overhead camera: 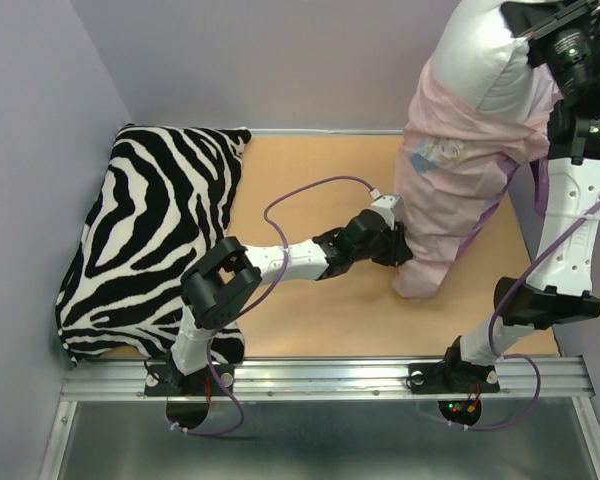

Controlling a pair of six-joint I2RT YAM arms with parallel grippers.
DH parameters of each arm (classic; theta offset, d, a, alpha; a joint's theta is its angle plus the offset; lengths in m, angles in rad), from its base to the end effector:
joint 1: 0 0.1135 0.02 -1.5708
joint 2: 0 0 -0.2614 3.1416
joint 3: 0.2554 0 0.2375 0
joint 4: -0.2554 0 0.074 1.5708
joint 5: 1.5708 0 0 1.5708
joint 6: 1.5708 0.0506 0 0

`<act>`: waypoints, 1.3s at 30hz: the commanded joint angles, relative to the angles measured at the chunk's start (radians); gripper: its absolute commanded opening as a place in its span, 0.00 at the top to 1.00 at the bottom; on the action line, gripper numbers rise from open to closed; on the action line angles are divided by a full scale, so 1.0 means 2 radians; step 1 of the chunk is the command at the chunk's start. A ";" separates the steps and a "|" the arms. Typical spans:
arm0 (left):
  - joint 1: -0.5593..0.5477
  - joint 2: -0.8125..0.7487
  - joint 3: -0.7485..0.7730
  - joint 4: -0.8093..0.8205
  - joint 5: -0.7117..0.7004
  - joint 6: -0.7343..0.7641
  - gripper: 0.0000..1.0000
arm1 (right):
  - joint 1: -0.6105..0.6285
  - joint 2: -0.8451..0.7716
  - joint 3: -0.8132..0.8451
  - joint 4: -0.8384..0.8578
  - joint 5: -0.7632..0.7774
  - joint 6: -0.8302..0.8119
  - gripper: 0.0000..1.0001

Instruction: Remove the pillowcase from the pillow

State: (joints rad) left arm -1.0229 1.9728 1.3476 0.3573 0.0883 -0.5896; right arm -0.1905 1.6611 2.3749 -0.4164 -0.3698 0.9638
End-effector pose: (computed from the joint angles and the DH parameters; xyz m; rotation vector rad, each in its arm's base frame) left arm 0.2377 -0.3981 0.2353 0.4995 1.9537 -1.1707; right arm 0.2920 -0.0377 0.6051 0.4359 1.2752 0.8926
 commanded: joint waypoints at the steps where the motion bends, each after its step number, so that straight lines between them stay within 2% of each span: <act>1: -0.006 -0.026 0.015 0.037 0.043 0.019 0.45 | 0.071 -0.041 -0.074 0.128 -0.042 -0.026 0.99; 2: -0.005 -0.041 0.007 0.039 0.041 0.019 0.37 | 0.087 -0.045 -0.116 0.128 -0.038 -0.050 0.99; 4: -0.005 -0.062 -0.015 0.038 0.025 0.019 0.32 | 0.128 -0.059 -0.166 0.128 -0.023 -0.081 0.99; 5: -0.005 -0.090 -0.038 0.038 0.011 0.019 0.31 | 0.148 -0.064 -0.220 0.129 -0.006 -0.091 0.99; 8: -0.005 -0.139 -0.077 0.037 -0.008 0.013 0.29 | 0.170 -0.090 -0.301 0.142 0.007 -0.117 1.00; 9: -0.005 -0.178 -0.103 0.028 -0.023 0.009 0.29 | 0.174 -0.097 -0.353 0.166 0.008 -0.116 0.99; 12: -0.002 -0.262 -0.138 -0.019 -0.058 -0.001 0.29 | 0.179 -0.119 -0.425 0.198 0.013 -0.116 0.99; 14: -0.001 -0.306 -0.139 -0.060 -0.078 -0.004 0.30 | 0.180 -0.123 -0.440 0.204 0.011 -0.117 0.99; 15: 0.001 -0.345 -0.127 -0.113 -0.104 -0.008 0.29 | 0.181 -0.124 -0.446 0.203 0.010 -0.118 1.00; 17: 0.001 -0.405 -0.116 -0.159 -0.148 -0.013 0.29 | 0.187 -0.125 -0.456 0.220 0.009 -0.115 0.99; 19: 0.005 -0.437 -0.106 -0.189 -0.193 -0.043 0.25 | 0.193 -0.130 -0.466 0.228 0.011 -0.115 0.99; 22: 0.024 -0.466 -0.073 -0.222 -0.269 -0.049 0.15 | 0.217 -0.142 -0.502 0.249 0.014 -0.113 0.99; 26: 0.088 -0.444 -0.004 -0.233 -0.240 -0.040 0.11 | 0.246 -0.162 -0.558 0.273 0.027 -0.126 0.99; 28: 0.139 -0.414 0.028 -0.226 -0.192 -0.039 0.07 | 0.256 -0.177 -0.594 0.294 0.028 -0.127 1.00; 29: 0.155 -0.401 0.037 -0.222 -0.164 -0.040 0.01 | 0.259 -0.182 -0.607 0.301 0.030 -0.127 0.99; 30: 0.175 -0.366 0.058 -0.223 -0.117 -0.043 0.01 | 0.263 -0.187 -0.624 0.313 0.033 -0.127 0.99; 32: 0.181 -0.330 0.076 -0.231 -0.094 -0.042 0.01 | 0.268 -0.197 -0.641 0.325 0.035 -0.125 0.99; 33: 0.182 -0.304 0.075 -0.222 -0.080 -0.046 0.01 | 0.272 -0.199 -0.647 0.335 0.036 -0.125 1.00; 35: 0.189 -0.289 0.053 -0.190 -0.050 -0.060 0.01 | 0.277 -0.201 -0.661 0.342 0.036 -0.126 0.99; 36: 0.192 -0.278 0.031 -0.154 -0.009 -0.076 0.01 | 0.284 -0.201 -0.667 0.346 0.039 -0.126 0.99; 39: 0.202 -0.259 0.004 -0.117 0.033 -0.092 0.01 | 0.298 -0.198 -0.670 0.347 0.044 -0.131 0.99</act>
State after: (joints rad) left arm -0.6399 1.4445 1.4048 0.0109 -0.0223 -0.7189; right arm 0.3729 1.3148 1.0409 0.1276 -0.3252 0.7025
